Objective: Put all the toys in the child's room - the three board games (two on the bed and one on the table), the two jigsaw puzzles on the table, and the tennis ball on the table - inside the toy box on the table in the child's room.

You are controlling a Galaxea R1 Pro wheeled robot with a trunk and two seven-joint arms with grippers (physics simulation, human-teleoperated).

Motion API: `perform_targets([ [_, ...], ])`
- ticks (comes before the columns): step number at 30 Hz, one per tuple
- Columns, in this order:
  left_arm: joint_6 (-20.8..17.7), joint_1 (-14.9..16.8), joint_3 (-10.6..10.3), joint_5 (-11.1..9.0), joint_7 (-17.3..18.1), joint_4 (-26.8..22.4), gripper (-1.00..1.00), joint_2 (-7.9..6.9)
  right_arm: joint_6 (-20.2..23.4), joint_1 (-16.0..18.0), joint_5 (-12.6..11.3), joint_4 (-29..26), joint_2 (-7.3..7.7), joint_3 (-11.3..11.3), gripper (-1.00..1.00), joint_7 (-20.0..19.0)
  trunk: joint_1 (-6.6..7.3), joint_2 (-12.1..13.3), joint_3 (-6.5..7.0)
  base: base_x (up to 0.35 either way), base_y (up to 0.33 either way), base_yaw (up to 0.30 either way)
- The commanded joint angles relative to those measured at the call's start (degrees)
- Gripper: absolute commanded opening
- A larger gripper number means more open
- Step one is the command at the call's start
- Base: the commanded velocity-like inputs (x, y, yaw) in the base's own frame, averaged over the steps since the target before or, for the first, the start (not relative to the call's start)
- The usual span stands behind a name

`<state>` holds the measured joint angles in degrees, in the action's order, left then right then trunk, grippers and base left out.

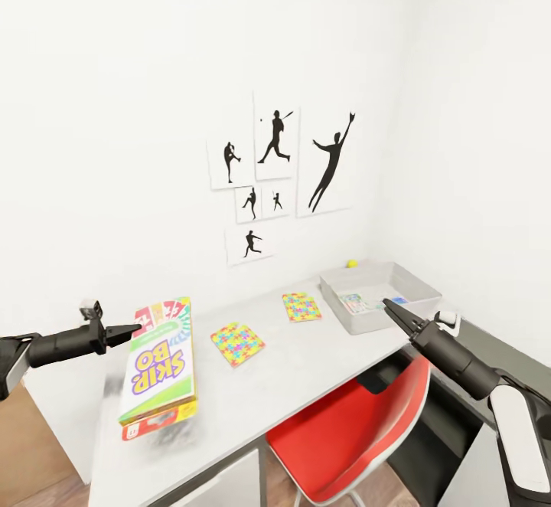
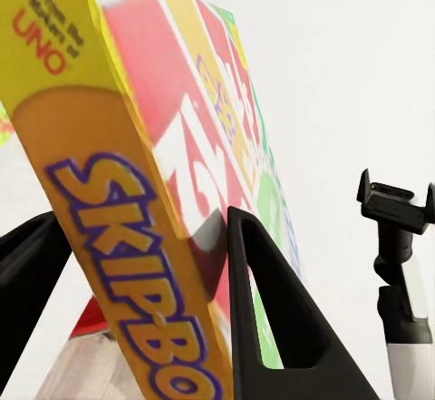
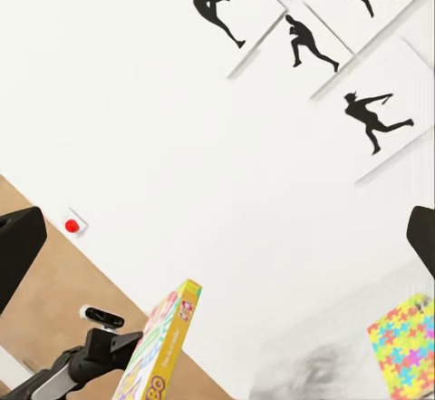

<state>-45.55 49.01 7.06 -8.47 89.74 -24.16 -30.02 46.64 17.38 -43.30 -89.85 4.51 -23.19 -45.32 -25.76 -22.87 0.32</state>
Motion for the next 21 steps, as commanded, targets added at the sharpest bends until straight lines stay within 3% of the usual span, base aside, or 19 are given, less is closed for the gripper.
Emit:
perform_targets([
  [1,-0.6,0.0,0.1,0.0,0.3,0.0,-1.0,0.03,0.3,0.0,-0.1,0.0,0.0,-0.1,1.0,-0.1,-0.02,0.0,-0.02,0.0,-0.3,0.0],
  [14,-0.6,0.0,0.2,0.0,0.3,0.0,-1.0,0.56,-0.2,0.0,0.0,0.0,-0.13,0.0,1.0,0.1,-0.02,0.0,-0.02,0.0,-0.306,0.0],
  [21,-0.6,-0.1,0.4,-0.1,0.3,0.1,-1.0,0.66,-0.4,0.0,0.1,0.1,-0.33,0.1,1.0,0.2,-0.02,0.0,-0.02,0.105,-0.231,0.0],
])
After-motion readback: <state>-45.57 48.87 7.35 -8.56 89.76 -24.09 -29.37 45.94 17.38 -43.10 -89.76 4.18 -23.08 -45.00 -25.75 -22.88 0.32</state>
